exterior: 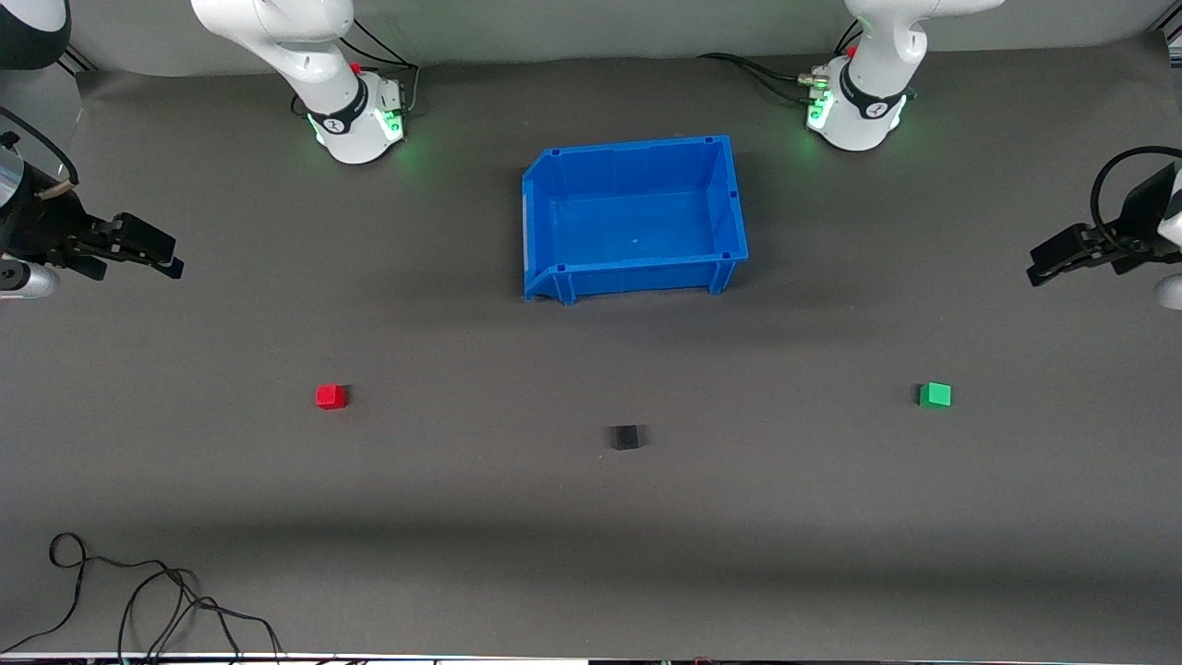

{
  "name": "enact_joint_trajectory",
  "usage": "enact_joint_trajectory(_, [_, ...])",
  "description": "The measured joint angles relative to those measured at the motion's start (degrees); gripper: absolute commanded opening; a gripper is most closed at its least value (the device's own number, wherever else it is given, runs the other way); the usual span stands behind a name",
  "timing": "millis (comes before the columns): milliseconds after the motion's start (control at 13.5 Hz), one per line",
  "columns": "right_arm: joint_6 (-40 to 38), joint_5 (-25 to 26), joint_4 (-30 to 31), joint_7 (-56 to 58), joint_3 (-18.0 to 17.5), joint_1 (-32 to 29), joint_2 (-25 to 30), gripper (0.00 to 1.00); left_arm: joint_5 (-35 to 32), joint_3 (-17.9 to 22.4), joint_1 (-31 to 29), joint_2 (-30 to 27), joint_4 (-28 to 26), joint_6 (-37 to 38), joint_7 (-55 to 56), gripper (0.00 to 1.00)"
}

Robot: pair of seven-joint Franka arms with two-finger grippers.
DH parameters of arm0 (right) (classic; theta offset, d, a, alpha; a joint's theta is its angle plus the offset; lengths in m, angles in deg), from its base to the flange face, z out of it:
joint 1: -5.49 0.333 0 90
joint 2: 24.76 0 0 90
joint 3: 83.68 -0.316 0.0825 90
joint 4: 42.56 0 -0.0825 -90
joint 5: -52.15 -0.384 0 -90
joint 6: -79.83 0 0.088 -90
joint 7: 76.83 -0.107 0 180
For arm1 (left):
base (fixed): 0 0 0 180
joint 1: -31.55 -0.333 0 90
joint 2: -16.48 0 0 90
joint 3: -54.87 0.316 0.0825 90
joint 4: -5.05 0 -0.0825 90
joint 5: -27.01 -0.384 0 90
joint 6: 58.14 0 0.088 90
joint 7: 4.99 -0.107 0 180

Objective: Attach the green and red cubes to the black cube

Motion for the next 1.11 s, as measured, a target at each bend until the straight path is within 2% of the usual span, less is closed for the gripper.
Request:
enact_joint_trajectory(667, [0.0,0.0,0.7,0.0,0.0,0.0,-0.9,1.0,-0.1,0.1,0.0,0.7,0.4,0.1,-0.1,1.0])
enact_joint_trajectory(1037, [1.2,0.0,1.3,0.0,-0.1,0.0,-5.4,1.0,-0.2,1.0,-3.3,2.6,-0.8,0.5,0.4,0.99])
enact_joint_trajectory(1111, [1.9,0.0,1.2,0.0,-0.1,0.0,-7.1,1.0,-0.2,1.1,-4.4,3.4,-1.2,0.5,1.2,0.96])
